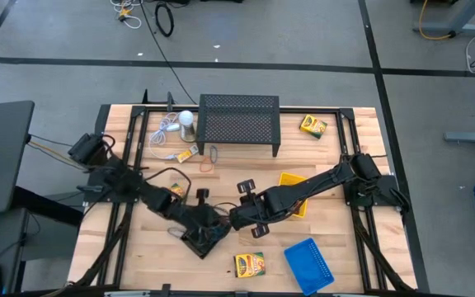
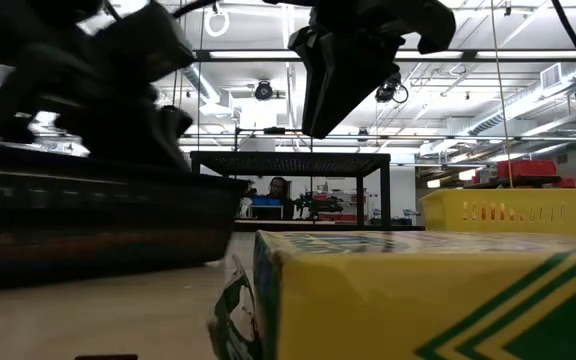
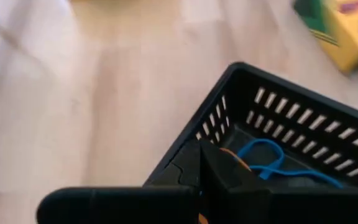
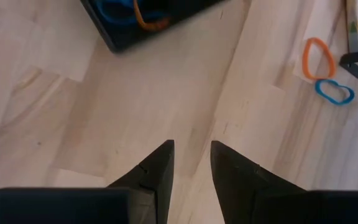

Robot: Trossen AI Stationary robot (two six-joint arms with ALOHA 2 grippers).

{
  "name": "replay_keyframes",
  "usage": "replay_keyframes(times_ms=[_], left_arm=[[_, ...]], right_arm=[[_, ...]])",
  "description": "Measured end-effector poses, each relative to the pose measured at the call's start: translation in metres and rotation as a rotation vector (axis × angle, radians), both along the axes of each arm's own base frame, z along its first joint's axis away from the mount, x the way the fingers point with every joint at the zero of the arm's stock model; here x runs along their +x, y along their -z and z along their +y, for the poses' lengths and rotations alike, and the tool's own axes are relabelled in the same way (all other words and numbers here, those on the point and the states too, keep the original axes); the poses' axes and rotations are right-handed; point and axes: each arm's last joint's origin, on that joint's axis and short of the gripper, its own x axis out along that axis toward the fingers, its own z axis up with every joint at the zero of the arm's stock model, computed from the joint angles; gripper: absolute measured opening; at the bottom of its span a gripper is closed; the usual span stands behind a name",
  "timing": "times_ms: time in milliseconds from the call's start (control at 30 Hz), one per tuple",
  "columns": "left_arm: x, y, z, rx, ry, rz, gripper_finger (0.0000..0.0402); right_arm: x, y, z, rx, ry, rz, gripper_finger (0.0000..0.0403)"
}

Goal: Pick & Place Office Desk Supplies
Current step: Move the black basket to the center of the table, then put the orange rubber band into the black basket

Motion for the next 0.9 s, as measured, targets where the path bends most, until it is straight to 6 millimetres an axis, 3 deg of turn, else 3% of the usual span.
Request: replay_keyframes(times_ms=[500,667,900], left_arm=[[0.036,-0.012,0.063,0.147,-0.066,-0.16,0.0001],[0.04,-0.031,0.072,0.28,-0.156,-0.183,0.0001],[0.024,-0.025,0.097,0.265,-0.287,0.064,0.0007]], right_arm=[[-0.002,0.0,-0.003,-0.066,0.058,-0.008,0.0112],[-0.004,0.0,-0.004,-0.087,0.068,0.005,0.0112],[-0.007,0.001,0.001,-0.051,0.037,0.042,0.0112]])
